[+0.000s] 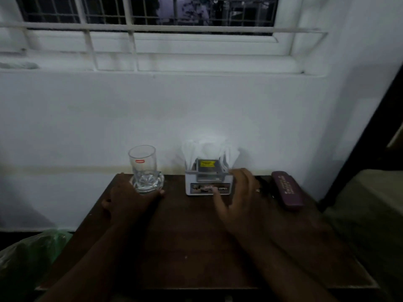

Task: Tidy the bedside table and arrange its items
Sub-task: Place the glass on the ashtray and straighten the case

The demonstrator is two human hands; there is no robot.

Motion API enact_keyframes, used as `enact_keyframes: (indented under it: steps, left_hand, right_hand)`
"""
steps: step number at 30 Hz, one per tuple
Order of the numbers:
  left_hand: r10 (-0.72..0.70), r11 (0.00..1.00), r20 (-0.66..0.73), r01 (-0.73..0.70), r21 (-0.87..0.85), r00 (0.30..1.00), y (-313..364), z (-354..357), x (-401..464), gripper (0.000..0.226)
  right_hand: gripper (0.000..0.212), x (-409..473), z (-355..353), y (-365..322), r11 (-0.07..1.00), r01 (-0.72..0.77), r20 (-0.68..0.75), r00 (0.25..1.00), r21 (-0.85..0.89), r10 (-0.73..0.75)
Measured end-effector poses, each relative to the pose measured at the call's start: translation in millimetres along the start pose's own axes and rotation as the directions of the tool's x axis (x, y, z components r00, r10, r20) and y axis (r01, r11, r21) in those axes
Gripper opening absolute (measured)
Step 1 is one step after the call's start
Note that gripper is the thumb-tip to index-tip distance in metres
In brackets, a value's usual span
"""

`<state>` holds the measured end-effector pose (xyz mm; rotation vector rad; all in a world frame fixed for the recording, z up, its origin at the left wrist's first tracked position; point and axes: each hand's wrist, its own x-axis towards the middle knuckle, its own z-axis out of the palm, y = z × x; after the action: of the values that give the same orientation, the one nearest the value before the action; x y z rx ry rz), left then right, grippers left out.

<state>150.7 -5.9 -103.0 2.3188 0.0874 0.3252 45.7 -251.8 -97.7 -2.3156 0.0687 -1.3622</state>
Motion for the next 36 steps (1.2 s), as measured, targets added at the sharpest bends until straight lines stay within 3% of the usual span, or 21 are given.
enact_keyframes:
  steps: [3,5,8,10,14,25,28,30,31,33,36]
  left_hand:
    - [-0.015,0.998,-0.026,0.016,0.060,1.000,-1.7,2.7,1.5,0.099]
    - [-0.012,0.999,0.010,0.012,0.041,1.000,-3.9,5.7,1.6,0.105]
    - [-0.015,1.000,0.060,0.015,-0.003,0.998,-10.4,8.1,4.7,0.113]
    - [-0.025,1.000,0.058,0.024,0.017,0.998,-9.6,7.1,4.6,0.108]
    - [-0.003,0.994,-0.016,0.005,0.107,1.000,0.5,-0.2,-1.0,0.100]
    - [0.020,0.999,-0.004,-0.020,0.034,1.000,12.8,-7.5,-12.1,0.097]
    - [0.004,1.000,-0.004,-0.004,0.028,1.000,16.9,-9.8,-16.1,0.095]
    - [-0.002,1.000,0.011,0.002,0.026,1.000,19.0,-12.1,-17.6,0.094]
    - [0.008,1.000,0.028,-0.008,0.021,1.000,20.4,-13.6,-18.9,0.091]
    - [0.032,0.999,0.062,-0.032,0.006,0.998,22.5,-17.3,-21.2,0.086]
    - [0.050,0.999,0.069,-0.050,0.000,0.996,27.9,-21.2,-24.6,0.082]
  right_hand:
    - [0.049,10.0,-20.4,40.7,0.972,-0.154,-0.024,0.988,-0.176,0.153]
    - [0.051,11.9,-24.4,58.3,0.919,-0.181,0.102,0.968,-0.351,0.229]
    - [0.065,6.4,-11.9,67.0,0.876,-0.122,0.333,0.893,-0.466,0.302]
    - [0.072,3.2,-3.0,70.3,0.887,-0.065,0.421,0.863,-0.456,0.280]
    - [0.075,3.2,1.3,77.0,0.918,-0.092,0.499,0.816,-0.385,0.291]
    - [0.067,9.5,2.4,75.3,0.944,-0.038,0.585,0.776,-0.327,0.234]
    - [0.058,12.1,-8.1,68.0,0.939,0.026,0.461,0.876,-0.344,0.145]
    - [0.050,14.6,-23.7,70.8,0.912,-0.052,0.209,0.967,-0.406,0.148]
    - [0.050,15.1,-34.3,77.2,0.889,-0.141,0.081,0.978,-0.436,0.194]
    - [0.056,14.7,-54.3,92.2,0.828,-0.336,-0.037,0.933,-0.449,0.358]
    - [0.068,11.6,-63.3,103.6,0.764,-0.519,0.020,0.823,-0.383,0.568]
